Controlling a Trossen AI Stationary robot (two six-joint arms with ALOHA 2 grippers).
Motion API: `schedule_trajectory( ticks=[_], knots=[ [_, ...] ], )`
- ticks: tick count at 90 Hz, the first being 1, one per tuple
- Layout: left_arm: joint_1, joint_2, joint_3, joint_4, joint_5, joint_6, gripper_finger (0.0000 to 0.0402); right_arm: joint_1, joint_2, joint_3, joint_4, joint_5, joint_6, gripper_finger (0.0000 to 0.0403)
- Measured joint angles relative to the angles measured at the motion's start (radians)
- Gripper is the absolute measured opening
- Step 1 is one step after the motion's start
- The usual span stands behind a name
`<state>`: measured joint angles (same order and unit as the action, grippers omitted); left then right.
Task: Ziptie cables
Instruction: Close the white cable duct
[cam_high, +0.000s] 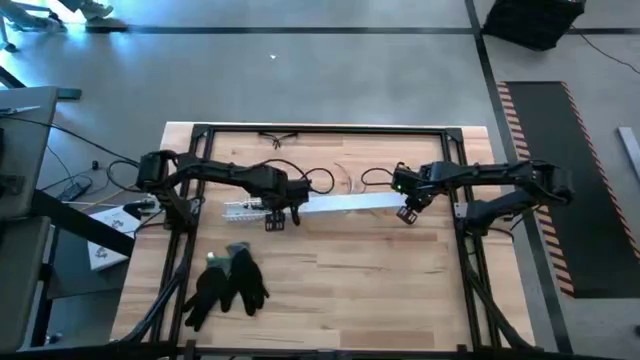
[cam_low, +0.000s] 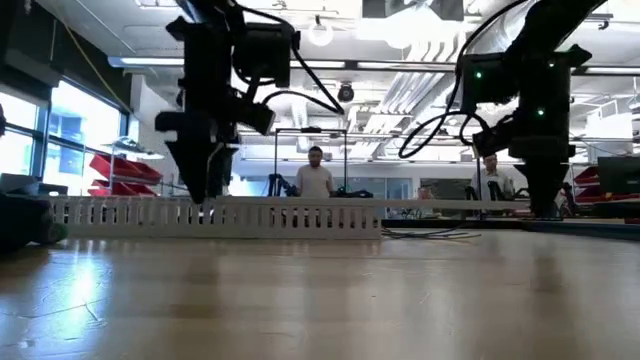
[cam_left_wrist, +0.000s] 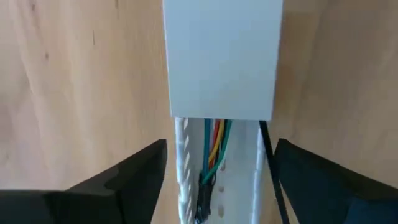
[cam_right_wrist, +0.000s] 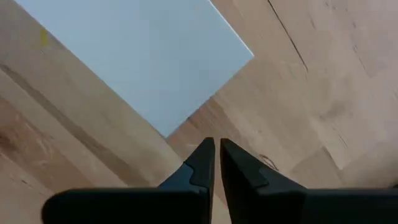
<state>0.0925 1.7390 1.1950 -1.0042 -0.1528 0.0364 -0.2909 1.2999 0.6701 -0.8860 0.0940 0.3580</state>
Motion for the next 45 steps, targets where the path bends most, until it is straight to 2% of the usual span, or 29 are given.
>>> schedule_trajectory(
  ticks=[20, 45],
  knots=[
    [-0.002, 0.000, -0.031, -0.062, 0.028, -0.019, 0.0278, 0.025, 0.000, -0.005, 0.017, 0.002, -0.017, 0.0011],
    [0.006, -0.003, -0.058, 0.004, -0.053, -0.025, 0.0278, 0.051, 0.000, -0.006, 0.042, 0.002, -0.025, 0.0011]
  ],
)
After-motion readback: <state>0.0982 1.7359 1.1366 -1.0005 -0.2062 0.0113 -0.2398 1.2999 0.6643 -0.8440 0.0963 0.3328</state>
